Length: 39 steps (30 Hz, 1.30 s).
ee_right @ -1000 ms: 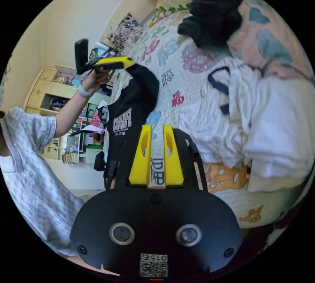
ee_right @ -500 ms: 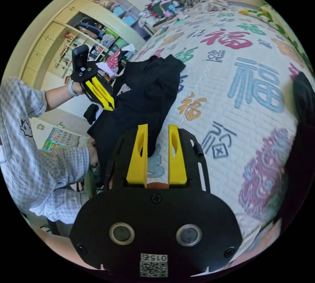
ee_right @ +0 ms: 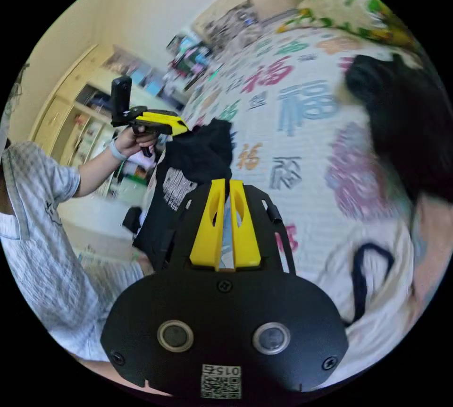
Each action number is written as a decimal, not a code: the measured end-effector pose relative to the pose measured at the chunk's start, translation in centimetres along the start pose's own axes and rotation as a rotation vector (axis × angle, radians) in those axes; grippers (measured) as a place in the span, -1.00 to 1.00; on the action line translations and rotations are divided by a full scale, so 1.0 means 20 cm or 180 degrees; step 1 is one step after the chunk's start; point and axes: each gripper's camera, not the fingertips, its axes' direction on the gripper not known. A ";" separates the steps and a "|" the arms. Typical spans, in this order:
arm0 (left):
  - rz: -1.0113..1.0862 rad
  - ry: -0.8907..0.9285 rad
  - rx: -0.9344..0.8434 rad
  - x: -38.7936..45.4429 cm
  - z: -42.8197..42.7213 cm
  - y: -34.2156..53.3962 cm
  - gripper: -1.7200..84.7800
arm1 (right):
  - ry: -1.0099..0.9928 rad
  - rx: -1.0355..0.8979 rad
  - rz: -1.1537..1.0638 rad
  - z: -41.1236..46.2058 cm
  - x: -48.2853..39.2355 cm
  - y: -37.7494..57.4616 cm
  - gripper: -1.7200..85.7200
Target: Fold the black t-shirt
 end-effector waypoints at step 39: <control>-0.4132 -0.1259 0.1381 -0.60 -2.41 3.84 -0.81 | -0.0116 -0.0821 -0.1164 2.13 -1.71 -1.00 -0.83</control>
